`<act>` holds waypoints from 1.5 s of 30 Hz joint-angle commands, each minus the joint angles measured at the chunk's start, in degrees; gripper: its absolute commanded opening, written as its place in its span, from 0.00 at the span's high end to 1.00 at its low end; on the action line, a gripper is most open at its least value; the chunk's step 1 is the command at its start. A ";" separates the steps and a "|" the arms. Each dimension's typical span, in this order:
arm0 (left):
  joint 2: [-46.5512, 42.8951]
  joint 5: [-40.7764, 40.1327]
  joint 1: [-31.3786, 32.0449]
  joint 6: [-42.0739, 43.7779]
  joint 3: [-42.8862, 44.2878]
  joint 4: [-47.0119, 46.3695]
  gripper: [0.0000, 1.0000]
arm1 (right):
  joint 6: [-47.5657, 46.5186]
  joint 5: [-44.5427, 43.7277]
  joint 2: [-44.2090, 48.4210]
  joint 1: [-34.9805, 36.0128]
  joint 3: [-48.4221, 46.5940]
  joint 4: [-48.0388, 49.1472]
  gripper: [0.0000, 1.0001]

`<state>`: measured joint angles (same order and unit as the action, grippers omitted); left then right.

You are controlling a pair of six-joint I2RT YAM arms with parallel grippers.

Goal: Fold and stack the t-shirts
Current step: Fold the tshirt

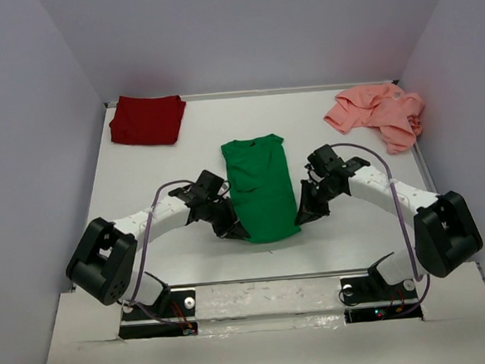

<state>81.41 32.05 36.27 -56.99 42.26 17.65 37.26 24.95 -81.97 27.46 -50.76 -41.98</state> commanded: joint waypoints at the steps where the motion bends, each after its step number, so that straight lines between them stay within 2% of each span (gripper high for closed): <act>1: -0.73 -0.41 -0.06 0.47 3.52 5.28 1.00 | -0.60 -0.61 2.43 -0.13 -5.74 -5.31 1.00; 10: 3.23 -2.96 -3.40 5.40 14.77 13.02 1.00 | -1.13 -1.04 -0.03 -0.13 -11.90 -6.80 1.00; 18: 5.77 -3.40 -11.91 10.40 22.68 18.38 1.00 | -3.06 -1.48 -3.54 -1.18 -18.13 -8.47 1.00; 21: 7.36 -3.75 -13.15 11.64 26.02 19.96 1.00 | -4.03 -1.40 -5.03 -2.50 -21.21 -9.17 1.00; 31: 13.68 -3.31 -14.04 12.78 35.25 21.98 1.00 | -7.28 -0.25 -10.66 -7.16 -29.91 -11.37 1.00; 35: 17.37 -3.84 -14.04 13.84 41.57 23.48 1.00 | -8.42 -0.34 -13.90 -7.69 -34.21 -11.64 1.00; 45: 25.02 -4.02 -14.74 14.63 51.25 25.68 1.00 | -9.92 0.36 -21.55 -10.14 -42.39 -11.99 1.00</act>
<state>105.84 27.73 22.04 -43.68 89.41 41.45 29.08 24.64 -101.91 18.85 -88.82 -53.41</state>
